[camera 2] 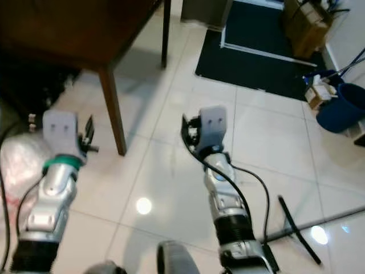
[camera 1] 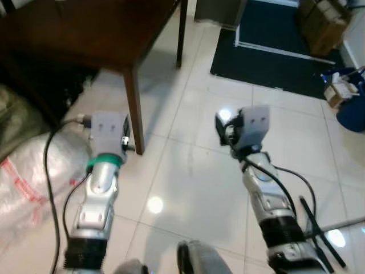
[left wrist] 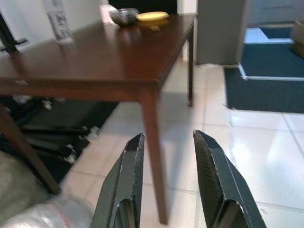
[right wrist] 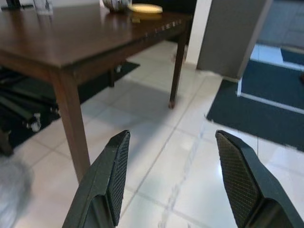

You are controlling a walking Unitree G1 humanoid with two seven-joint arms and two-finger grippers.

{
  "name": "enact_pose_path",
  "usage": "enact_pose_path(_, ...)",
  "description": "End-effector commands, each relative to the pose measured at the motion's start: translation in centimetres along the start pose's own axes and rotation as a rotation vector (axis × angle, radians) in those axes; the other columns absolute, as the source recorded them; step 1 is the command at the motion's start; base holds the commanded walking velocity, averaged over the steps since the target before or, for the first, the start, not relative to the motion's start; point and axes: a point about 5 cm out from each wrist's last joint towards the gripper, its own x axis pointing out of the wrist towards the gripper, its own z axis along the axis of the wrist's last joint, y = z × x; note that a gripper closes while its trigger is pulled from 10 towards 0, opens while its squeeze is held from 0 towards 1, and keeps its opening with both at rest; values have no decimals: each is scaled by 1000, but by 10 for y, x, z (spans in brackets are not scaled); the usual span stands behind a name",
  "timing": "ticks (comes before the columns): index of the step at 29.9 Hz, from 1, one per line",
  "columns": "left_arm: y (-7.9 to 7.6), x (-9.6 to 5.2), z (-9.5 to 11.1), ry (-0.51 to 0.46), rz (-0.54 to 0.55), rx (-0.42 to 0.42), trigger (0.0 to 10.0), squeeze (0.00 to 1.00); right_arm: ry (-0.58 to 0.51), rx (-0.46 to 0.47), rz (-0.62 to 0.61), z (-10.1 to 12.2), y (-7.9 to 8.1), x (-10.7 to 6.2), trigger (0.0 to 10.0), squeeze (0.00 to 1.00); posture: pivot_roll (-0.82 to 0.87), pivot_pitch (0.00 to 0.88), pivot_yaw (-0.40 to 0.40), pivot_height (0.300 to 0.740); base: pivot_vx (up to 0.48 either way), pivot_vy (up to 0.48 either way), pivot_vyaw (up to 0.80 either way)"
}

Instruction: Setting the table

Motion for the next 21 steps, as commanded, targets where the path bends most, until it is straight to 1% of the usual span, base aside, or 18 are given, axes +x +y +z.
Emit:
enact_pose_path(1,2,-4,-7,27,-2,15,10000,0,14,12,5,-5,4,-3,10000,0,-113,10,-2,740,469,0,0)
enact_pose_path(2,2,-4,-7,27,-2,15,10000,0,14,12,5,-5,4,-3,10000,0,-113,10,-2,740,469,0,0)
enact_pose_path(4,-5,-4,-5,7,-45,34,10000,0,14,11,8,-7,4,-4,10000,0,-122,0,6,740,471,0,0)
enact_pose_path(6,-6,-4,-4,3,-52,36,10000,0,14,9,9,-7,4,-4,10000,0,-122,0,6,740,469,0,0)
enact_pose_path(9,-9,-1,-4,-1,-58,32,10000,0,6,2,13,-5,3,-1,10000,0,-125,0,3,740,470,0,0)
enact_pose_path(13,-12,13,1,-27,-47,18,10000,0,-17,-11,21,3,0,9,10000,0,-132,0,-5,740,471,0,0)
enact_pose_path(14,-12,13,1,-27,-47,18,10000,0,-17,-11,21,3,0,9,10000,0,-132,0,-5,740,472,0,0)
enact_pose_path(15,-14,16,2,-34,-48,14,10000,0,-21,-16,24,5,0,11,10000,0,-142,0,-6,740,469,0,0)
enact_pose_path(20,-16,19,4,-39,-51,9,10000,0,-27,-21,30,6,0,11,10000,0,-148,0,-5,740,469,0,0)
enact_pose_path(21,-22,23,5,-39,-74,-10,10000,0,-28,-36,33,7,-3,12,10000,0,-157,0,-5,740,469,0,0)
